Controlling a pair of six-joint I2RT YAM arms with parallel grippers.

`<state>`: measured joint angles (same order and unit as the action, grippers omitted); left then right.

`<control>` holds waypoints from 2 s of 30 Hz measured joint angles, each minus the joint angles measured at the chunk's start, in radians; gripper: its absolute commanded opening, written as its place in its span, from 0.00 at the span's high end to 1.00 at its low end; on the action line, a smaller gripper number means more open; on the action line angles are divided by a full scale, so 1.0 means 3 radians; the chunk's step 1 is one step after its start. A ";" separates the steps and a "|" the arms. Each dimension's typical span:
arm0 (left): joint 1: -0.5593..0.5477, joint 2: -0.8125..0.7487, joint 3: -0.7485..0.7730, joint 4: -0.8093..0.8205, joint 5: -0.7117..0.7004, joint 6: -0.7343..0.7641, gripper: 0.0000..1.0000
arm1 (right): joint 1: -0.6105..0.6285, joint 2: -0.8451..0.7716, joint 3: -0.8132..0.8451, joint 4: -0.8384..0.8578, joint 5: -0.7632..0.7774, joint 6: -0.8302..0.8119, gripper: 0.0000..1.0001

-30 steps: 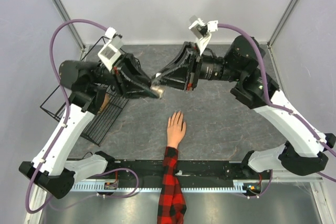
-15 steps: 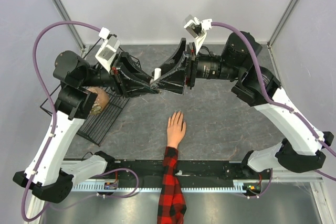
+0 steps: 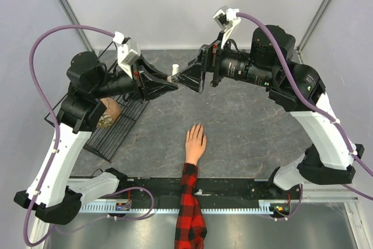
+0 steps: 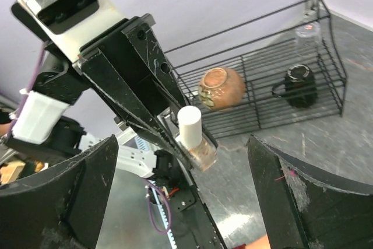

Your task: Paint the nails

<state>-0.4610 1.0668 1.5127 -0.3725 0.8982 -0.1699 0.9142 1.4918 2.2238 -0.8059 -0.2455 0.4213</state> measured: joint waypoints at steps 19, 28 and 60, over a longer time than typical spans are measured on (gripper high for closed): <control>-0.0039 -0.0009 0.0000 -0.0726 -0.0449 0.1152 0.98 | -0.0003 0.0538 0.0512 -0.0619 0.0195 -0.0084 0.55; -0.0078 -0.0027 -0.0005 -0.0921 -0.0633 0.1349 0.98 | -0.0003 0.0539 0.0512 -0.0673 0.0067 -0.0104 0.57; -0.0102 -0.0046 -0.0009 -0.0989 -0.0715 0.1375 0.98 | -0.0009 0.0614 0.0376 -0.0595 0.0037 -0.0320 1.00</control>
<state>-0.4915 1.0531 1.5101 -0.6693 0.6838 0.2424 0.9115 1.6760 2.3367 -0.9844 -0.2344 0.3252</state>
